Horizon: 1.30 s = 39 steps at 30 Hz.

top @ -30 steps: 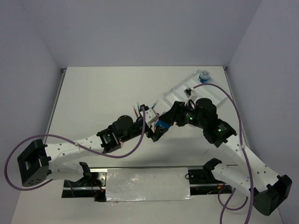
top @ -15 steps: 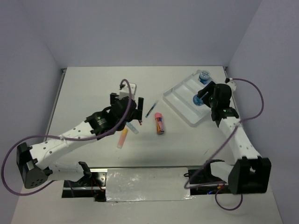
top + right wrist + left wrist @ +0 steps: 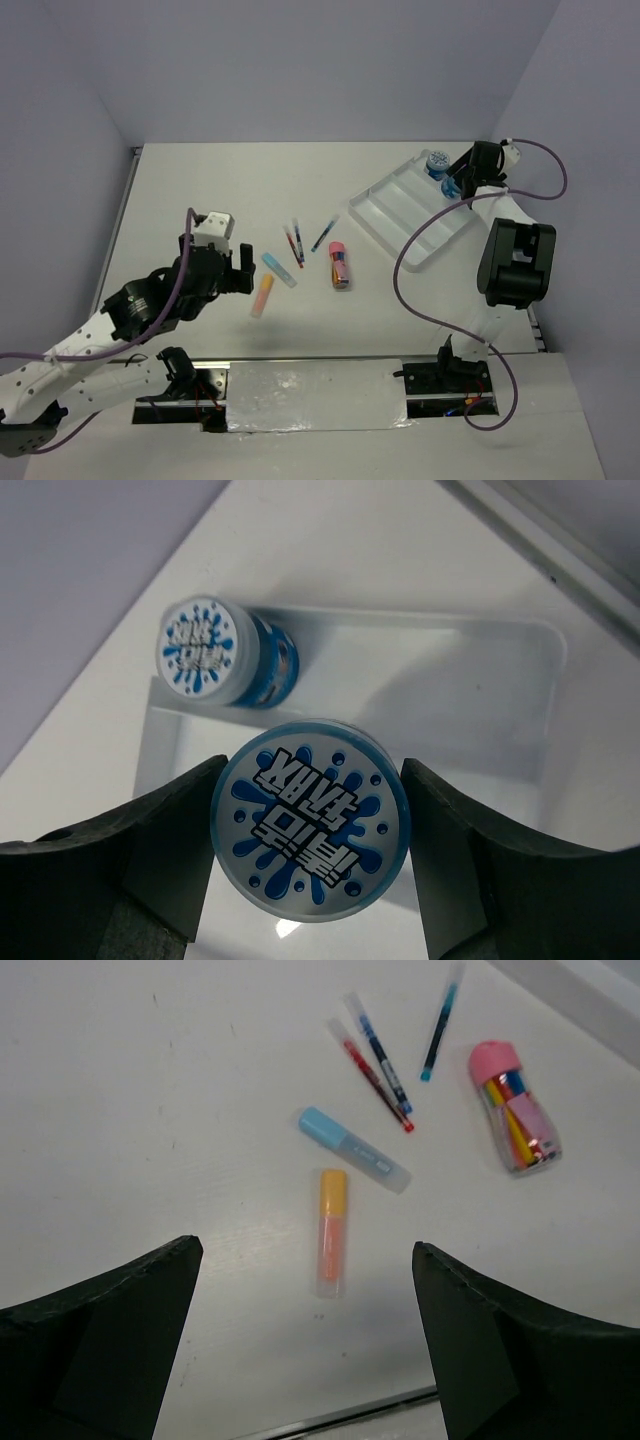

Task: Sort the stationery into containers
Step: Place the stationery in the storage box.

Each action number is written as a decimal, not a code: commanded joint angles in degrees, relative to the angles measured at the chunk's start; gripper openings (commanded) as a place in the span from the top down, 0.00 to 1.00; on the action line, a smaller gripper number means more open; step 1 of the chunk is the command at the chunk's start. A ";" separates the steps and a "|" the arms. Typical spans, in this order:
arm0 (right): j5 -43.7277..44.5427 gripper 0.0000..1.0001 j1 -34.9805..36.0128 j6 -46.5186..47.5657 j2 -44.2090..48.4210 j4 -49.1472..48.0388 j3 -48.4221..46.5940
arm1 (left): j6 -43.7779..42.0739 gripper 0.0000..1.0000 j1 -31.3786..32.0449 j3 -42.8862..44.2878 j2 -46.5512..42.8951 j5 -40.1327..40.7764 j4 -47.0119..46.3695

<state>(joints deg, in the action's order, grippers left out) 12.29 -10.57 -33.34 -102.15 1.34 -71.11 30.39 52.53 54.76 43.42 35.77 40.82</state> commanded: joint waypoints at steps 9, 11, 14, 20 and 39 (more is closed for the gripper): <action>-1.83 0.91 -2.70 3.73 -10.16 0.76 -16.77 | -1.21 0.01 0.03 -2.38 3.78 -3.42 -1.09; -3.23 0.89 -3.76 3.55 -11.66 1.12 -17.22 | -1.56 0.01 -0.06 -2.47 3.95 -4.12 -1.53; -3.94 0.85 -4.55 3.72 -12.46 1.29 -17.22 | -2.18 0.01 -0.59 -2.55 3.95 -5.18 -1.97; -4.74 0.70 -5.52 4.86 -13.87 2.61 -17.40 | -2.79 0.01 -1.47 -2.73 3.25 -6.24 -2.59; -8.68 0.00 -4.38 6.97 -11.33 10.25 -23.02 | 2.03 0.01 -2.44 0.78 9.48 -8.96 -4.08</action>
<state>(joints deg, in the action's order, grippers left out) 5.21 -15.97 -27.33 -116.77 8.88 -91.20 29.61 50.37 52.49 50.04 27.75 38.94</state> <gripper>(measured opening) 0.996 0.994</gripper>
